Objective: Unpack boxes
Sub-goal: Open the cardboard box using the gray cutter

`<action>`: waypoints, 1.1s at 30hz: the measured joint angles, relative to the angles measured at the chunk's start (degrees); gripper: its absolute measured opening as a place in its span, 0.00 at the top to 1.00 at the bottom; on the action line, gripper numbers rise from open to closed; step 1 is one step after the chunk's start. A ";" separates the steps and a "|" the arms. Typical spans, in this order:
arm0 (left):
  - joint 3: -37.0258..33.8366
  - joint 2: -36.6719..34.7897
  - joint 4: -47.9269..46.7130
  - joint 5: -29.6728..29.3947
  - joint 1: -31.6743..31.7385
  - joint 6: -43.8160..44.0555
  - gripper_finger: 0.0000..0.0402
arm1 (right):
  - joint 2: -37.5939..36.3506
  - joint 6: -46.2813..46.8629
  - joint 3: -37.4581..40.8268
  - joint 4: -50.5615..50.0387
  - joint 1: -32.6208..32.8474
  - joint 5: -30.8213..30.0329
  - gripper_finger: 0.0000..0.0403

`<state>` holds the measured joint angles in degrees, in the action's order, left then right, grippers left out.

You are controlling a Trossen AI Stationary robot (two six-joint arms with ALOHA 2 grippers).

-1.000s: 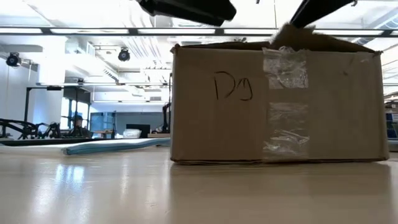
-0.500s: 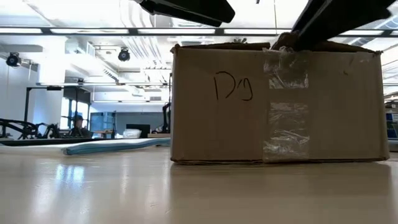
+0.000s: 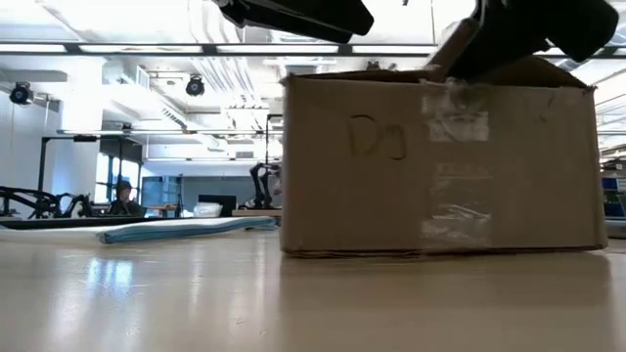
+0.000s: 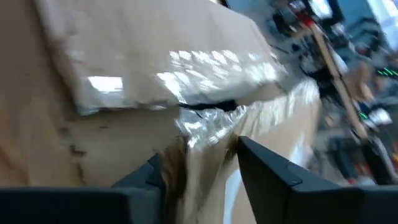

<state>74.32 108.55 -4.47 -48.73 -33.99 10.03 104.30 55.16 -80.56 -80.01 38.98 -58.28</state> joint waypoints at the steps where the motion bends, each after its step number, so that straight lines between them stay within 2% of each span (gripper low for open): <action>1: 0.00 0.51 0.54 0.00 0.23 0.21 0.52 | -0.01 3.54 -0.11 -3.73 0.00 0.69 0.75; 4: 0.00 2.02 2.30 -0.02 1.12 -0.61 0.52 | -0.04 12.00 -0.35 -10.41 -0.04 3.65 0.86; 6: -0.02 2.57 3.78 -0.69 1.92 -1.56 0.52 | -0.63 11.74 -0.26 -9.32 -0.09 5.39 0.94; 8: -0.02 2.65 5.41 -1.66 2.88 -1.91 0.52 | -0.85 11.47 -0.69 -9.09 -0.02 6.88 0.98; 15: -0.02 2.67 8.33 -1.90 6.17 -2.02 0.52 | -2.09 14.28 -3.15 -10.06 0.13 9.31 0.99; 21: 0.00 2.56 1.89 -3.20 6.51 -1.69 0.52 | -5.92 13.46 -4.99 -9.91 0.79 9.53 1.00; 33: -0.03 0.98 -5.79 -5.61 3.88 -0.06 0.52 | -18.77 10.75 -3.84 -9.66 1.25 10.48 0.99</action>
<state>74.29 109.53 -10.26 -54.34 -30.11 9.97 85.53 65.91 -84.39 -89.68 40.23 -47.80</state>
